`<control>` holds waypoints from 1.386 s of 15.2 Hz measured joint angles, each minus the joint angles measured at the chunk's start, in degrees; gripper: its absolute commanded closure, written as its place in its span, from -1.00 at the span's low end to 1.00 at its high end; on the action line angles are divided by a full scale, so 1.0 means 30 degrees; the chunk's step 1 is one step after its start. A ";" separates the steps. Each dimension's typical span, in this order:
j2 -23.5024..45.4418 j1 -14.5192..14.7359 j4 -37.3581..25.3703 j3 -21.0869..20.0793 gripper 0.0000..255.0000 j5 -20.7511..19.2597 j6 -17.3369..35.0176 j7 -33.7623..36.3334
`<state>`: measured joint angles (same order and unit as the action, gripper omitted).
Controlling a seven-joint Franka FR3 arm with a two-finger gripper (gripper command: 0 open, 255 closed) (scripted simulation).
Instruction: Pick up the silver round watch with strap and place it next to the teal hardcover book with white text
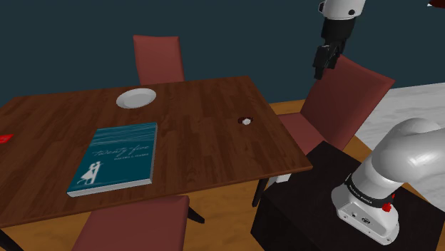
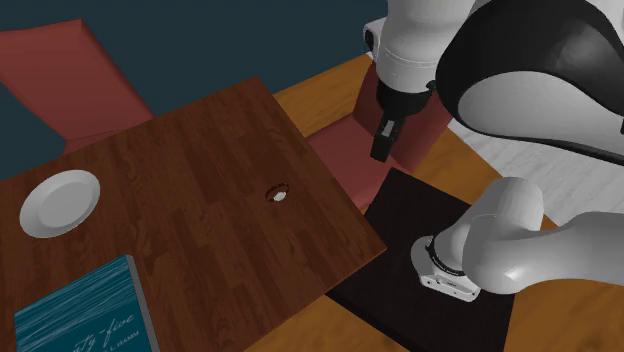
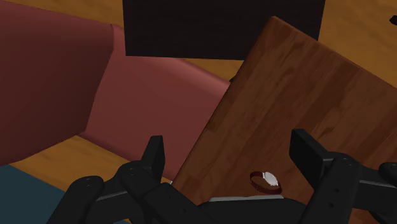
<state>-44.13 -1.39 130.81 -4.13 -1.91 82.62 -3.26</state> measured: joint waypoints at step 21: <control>0.8640 0.3134 0.2101 -0.0171 -1.00 -0.0063 1.3283 -0.6857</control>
<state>-18.21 8.01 137.12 -4.64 -2.10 122.47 -23.83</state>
